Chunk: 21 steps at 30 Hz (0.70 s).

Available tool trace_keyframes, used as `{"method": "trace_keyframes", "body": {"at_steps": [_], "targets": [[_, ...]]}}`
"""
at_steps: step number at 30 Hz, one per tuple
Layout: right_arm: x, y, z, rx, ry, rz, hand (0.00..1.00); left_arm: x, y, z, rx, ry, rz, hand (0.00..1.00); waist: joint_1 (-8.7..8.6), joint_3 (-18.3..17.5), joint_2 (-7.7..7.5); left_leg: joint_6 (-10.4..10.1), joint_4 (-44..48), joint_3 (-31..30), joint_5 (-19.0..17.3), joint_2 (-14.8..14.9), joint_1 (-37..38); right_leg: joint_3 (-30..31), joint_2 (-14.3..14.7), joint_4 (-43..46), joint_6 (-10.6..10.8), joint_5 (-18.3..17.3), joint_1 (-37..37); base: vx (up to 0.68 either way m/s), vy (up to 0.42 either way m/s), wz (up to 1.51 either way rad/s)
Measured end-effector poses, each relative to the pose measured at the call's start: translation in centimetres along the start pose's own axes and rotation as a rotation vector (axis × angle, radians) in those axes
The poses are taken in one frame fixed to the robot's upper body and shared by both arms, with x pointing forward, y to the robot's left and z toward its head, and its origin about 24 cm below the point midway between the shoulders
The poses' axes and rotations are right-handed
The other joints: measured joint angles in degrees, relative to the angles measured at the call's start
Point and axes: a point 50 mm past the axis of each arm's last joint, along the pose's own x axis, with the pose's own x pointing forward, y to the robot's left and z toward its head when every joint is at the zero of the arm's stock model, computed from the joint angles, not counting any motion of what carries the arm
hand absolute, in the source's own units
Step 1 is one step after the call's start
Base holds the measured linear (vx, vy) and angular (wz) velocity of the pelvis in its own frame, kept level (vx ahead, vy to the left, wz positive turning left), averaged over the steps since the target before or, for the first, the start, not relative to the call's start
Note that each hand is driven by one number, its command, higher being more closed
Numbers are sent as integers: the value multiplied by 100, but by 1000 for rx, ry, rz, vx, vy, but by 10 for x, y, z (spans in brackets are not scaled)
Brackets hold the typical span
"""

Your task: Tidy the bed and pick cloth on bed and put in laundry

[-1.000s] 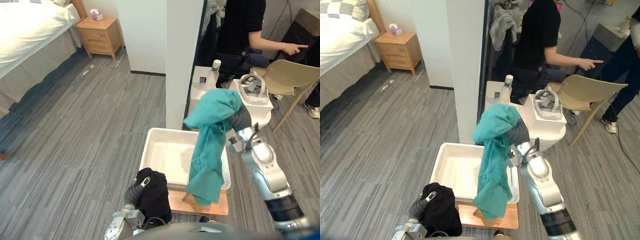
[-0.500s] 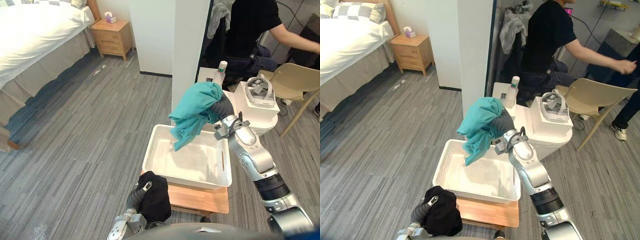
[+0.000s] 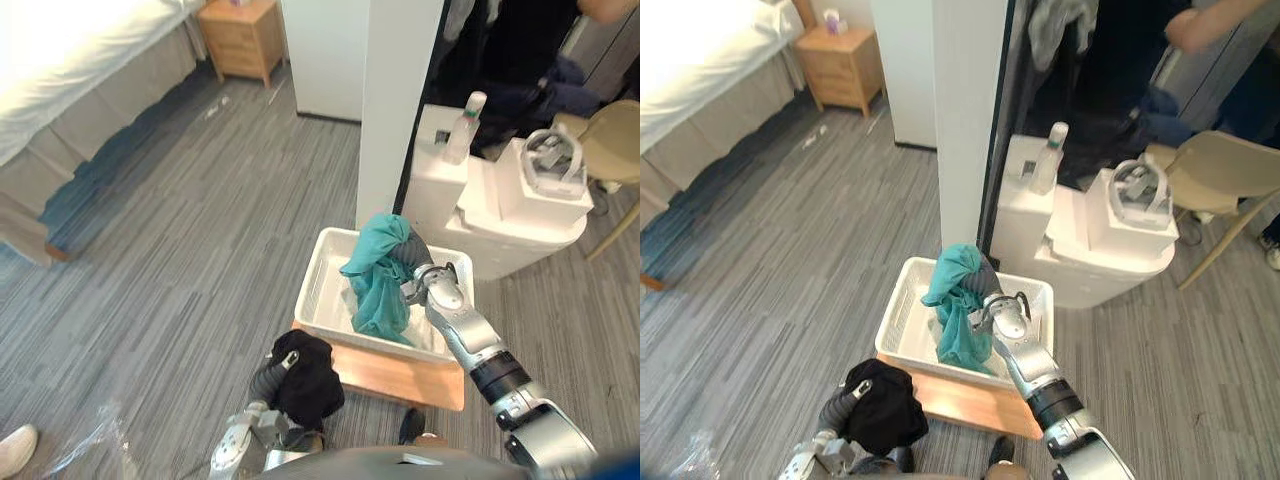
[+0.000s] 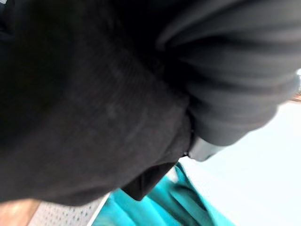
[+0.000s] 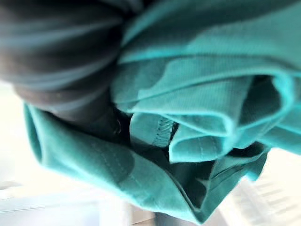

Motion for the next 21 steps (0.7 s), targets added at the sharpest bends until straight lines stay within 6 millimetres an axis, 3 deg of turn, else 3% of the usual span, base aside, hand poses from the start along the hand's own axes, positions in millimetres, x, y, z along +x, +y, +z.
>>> {"method": "trace_keyframes", "body": {"at_steps": [6, 12, 16, 21], "targets": [[0, -13, -28, -67, 98, -124, 0, 4, -3, 15, 1, -69, 5, 100, -14, 142, 73, -100, -79, -50, 157, -82, -30, -201, -93, 1, 6, 2, -35, 49, 14, 12], [-4, -16, -39, -168, 121, -128, 0, 1, -2, 34, 18, -176, 12, 100, -9, 146, 80, -100, -68, -37, 156, -130, 131, -221, -157, 1, 33, 19, 142, -4, 25, 4], [-14, -11, -50, -219, 122, -115, 0, -5, -4, 64, 24, -310, 25, 100, -3, 142, 72, -66, -92, -23, 132, -121, 320, -220, -147, -1, 66, -3, 339, -62, 12, 4], [-29, -6, -65, -321, 139, -103, 0, -9, -4, 82, 57, -387, 31, 100, -9, 87, 17, -16, -185, 28, 135, -105, 424, -193, -120, -5, 101, -46, 427, -80, 8, -1]]}}
